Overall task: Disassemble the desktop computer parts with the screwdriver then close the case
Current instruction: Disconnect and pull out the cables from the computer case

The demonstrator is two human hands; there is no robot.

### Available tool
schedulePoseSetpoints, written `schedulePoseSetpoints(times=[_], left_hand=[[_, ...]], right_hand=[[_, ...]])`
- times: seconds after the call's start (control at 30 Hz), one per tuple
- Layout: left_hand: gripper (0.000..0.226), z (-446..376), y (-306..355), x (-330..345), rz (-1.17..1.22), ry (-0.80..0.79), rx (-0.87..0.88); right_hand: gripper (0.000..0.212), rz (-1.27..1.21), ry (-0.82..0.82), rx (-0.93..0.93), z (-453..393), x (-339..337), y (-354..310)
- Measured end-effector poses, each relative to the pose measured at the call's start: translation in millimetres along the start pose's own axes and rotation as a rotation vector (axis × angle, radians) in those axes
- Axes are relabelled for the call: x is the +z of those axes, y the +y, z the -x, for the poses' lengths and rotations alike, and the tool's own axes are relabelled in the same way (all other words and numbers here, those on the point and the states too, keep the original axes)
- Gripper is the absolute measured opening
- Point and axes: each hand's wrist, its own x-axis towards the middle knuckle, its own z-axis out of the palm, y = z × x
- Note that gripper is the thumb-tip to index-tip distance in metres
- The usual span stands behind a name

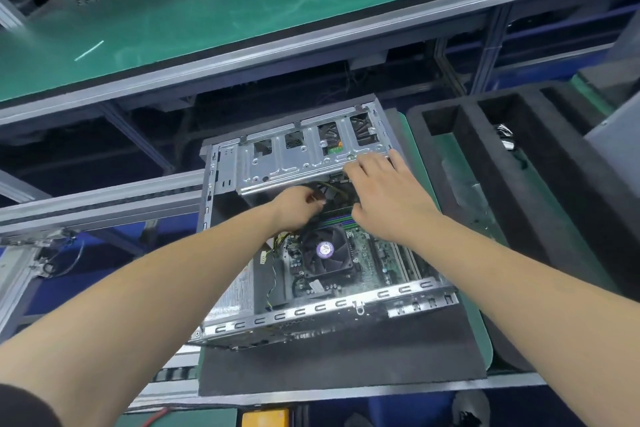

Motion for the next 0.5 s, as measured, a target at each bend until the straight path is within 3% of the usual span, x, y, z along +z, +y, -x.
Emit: schedulePoseSetpoints(times=[0.23,0.5], left_hand=[[0.027,-8,0,6,-0.105,0.109,0.009],[0.024,-17,16,11,-0.105,-0.031,-0.048]], right_hand=[[0.066,-0.015,0.003,0.005,-1,0,0],[0.066,-0.015,0.007,0.006,-1,2,0]])
